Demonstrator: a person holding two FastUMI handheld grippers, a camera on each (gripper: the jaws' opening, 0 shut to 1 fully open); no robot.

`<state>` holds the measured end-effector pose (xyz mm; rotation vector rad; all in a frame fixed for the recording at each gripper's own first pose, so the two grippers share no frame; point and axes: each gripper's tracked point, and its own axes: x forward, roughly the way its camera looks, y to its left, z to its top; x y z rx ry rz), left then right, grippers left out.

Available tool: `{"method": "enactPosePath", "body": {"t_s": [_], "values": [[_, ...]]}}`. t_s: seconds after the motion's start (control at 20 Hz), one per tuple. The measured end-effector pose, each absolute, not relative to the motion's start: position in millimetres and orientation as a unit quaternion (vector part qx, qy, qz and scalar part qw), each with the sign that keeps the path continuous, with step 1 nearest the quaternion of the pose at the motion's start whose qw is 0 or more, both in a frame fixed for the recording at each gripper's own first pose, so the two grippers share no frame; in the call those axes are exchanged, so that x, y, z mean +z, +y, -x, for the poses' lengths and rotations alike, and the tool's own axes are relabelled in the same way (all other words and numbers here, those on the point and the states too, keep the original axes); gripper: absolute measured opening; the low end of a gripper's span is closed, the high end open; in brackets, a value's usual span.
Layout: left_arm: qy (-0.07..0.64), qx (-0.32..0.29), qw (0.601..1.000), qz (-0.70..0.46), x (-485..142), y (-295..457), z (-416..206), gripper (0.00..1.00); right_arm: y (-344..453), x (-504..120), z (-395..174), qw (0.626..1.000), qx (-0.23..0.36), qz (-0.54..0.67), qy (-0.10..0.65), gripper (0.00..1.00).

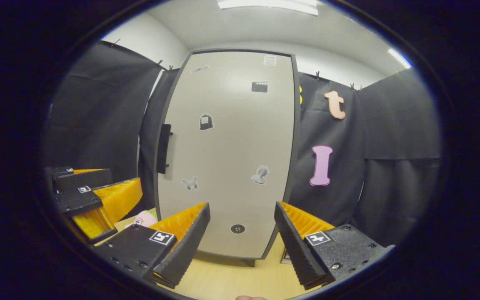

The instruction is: Open the cabinet door with the right hand, grasp the bottle in the cabinet with the left hand and place it on the coaster, then close the cabinet door with the right hand.

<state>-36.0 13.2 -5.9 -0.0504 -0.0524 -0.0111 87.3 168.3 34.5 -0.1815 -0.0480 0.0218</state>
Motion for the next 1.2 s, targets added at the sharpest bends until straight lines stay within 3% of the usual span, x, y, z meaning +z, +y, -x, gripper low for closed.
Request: {"method": "enactPosePath", "body": {"t_s": [0.65, 1.2], "values": [[-0.026, 0.015, 0.999, 0.011, -7.1, 7.7, 42.7, 0.94, 158.8, 28.1, -94.2, 0.996, 0.02, 0.083, -0.012, 0.99], [-0.011, 0.044, 0.999, 0.018, -19.8, -20.2, 5.6, 0.94, 136.5, 76.1, -123.8, 0.992, 0.051, 0.075, -0.087, 0.99]]}}
